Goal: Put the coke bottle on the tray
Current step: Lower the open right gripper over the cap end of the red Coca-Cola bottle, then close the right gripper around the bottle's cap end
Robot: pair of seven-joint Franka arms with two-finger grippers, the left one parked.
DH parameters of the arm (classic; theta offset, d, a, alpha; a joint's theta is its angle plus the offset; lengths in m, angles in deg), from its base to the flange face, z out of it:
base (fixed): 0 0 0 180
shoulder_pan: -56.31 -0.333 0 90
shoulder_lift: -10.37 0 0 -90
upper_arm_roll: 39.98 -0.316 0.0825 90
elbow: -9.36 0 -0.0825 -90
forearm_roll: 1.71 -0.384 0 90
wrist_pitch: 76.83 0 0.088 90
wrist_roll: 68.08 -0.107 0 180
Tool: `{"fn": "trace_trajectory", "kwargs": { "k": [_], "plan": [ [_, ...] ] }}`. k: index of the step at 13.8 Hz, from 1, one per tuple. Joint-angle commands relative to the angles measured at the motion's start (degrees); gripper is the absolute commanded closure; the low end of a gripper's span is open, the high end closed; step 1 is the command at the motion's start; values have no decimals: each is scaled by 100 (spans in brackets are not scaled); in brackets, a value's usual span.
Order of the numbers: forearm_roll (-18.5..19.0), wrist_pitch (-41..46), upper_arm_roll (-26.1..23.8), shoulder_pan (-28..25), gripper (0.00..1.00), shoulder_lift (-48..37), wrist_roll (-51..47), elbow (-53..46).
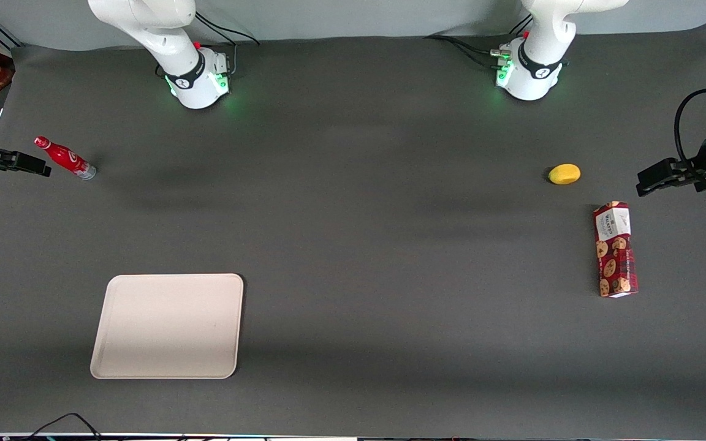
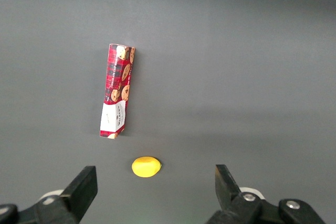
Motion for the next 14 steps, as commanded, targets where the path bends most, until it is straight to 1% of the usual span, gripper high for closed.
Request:
{"fn": "trace_trajectory", "kwargs": {
  "k": [1, 4, 5, 6, 7, 9, 10, 12, 14],
  "plan": [
    [257, -865, 374, -29, 0, -679, 253, 1159],
    [266, -1454, 1042, -29, 0, -890, 937, 1757],
    [396, -1744, 1140, -20, 0, -925, 1008, 2029],
    [693, -2025, 1332, -20, 0, -1021, 1009, 2293],
    [888, -2332, 1630, -20, 0, -1127, 1035, 2557],
    [1170, -2703, 2035, -20, 0, -1181, 1245, 2831],
    [1232, -2844, 2246, -20, 0, -1181, 1351, 2927],
    [1233, -3204, 2537, -11, 0, -1172, 1597, 3121],
    [1241, -3389, 2652, 42, 0, -1137, 1711, 3236]
  ]
}}
